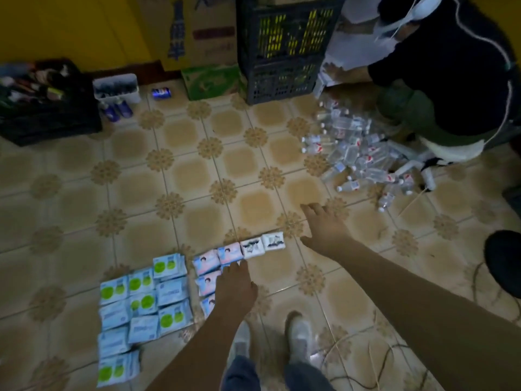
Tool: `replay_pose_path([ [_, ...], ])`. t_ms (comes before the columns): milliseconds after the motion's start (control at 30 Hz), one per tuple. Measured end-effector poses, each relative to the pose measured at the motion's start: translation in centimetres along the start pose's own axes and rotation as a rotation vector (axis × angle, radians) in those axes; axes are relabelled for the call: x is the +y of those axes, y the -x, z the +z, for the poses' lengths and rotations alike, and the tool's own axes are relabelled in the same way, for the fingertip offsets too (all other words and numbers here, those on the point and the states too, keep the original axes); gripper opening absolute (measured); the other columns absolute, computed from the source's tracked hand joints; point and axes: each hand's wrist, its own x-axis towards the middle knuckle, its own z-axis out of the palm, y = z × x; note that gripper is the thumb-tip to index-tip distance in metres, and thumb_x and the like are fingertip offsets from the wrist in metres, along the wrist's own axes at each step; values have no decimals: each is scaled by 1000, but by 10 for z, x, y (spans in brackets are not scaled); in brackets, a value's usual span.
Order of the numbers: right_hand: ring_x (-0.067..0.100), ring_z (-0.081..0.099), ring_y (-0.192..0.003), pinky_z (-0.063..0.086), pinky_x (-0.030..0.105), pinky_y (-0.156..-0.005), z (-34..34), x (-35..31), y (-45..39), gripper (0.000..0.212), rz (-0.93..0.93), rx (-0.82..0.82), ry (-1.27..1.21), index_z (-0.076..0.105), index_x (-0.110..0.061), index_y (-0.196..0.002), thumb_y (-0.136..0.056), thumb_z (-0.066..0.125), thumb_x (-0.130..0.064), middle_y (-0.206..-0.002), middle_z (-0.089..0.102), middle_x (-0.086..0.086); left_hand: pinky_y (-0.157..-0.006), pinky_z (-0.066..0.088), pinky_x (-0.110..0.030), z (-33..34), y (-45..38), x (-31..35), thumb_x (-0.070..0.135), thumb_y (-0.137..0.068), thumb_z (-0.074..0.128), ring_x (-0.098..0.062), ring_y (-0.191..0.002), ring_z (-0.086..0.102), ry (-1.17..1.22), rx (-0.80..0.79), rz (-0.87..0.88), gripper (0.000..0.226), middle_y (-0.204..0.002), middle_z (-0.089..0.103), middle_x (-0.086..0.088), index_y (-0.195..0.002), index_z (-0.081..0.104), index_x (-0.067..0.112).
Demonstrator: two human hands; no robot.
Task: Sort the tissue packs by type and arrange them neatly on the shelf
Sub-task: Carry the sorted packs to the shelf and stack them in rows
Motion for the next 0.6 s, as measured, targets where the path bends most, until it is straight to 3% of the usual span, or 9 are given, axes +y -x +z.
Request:
replay_pose_path([
  [133, 32, 32, -137, 39, 43, -107, 120, 32, -96, 88, -6, -80, 38, 13, -16, -154, -88, 64, -43, -154, 26, 8, -109, 35, -37, 83, -113, -20, 35, -98, 42, -29, -141, 33, -26, -32, -75, 62, -152, 34, -11, -153, 23, 15],
  [300, 33, 33, -137, 41, 44, -106, 283, 60, -204, 97, -52, -127, 100, 4, -16, -155, -86, 65, -44, -157, 19, 9, -115, 30, -43, 191, -264, -29, 38, -95, 51, -31, -143, 27, -111, 34, -84, 73, -152, 30, -12, -154, 17, 12],
  [500, 42, 17, -145, 31, 48, -112, 442, 64, -322, 115, -66, -121, 175, -16, -20, -154, -82, 69, -54, -163, -6, 8, -118, 5, -61, 299, -432, -40, 58, -83, 64, -37, -150, 10, -289, 171, -78, 113, -161, 10, -19, -156, -4, 8],
  [600, 45, 21, -142, 37, 49, -107, 490, 60, -366, 124, -19, -111, 170, -20, -21, -153, -78, 76, -45, -162, -4, 8, -118, 6, -60, 327, -481, -47, 53, -80, 69, -35, -146, 21, -308, 195, -33, 107, -155, 27, -15, -155, 8, 8],
])
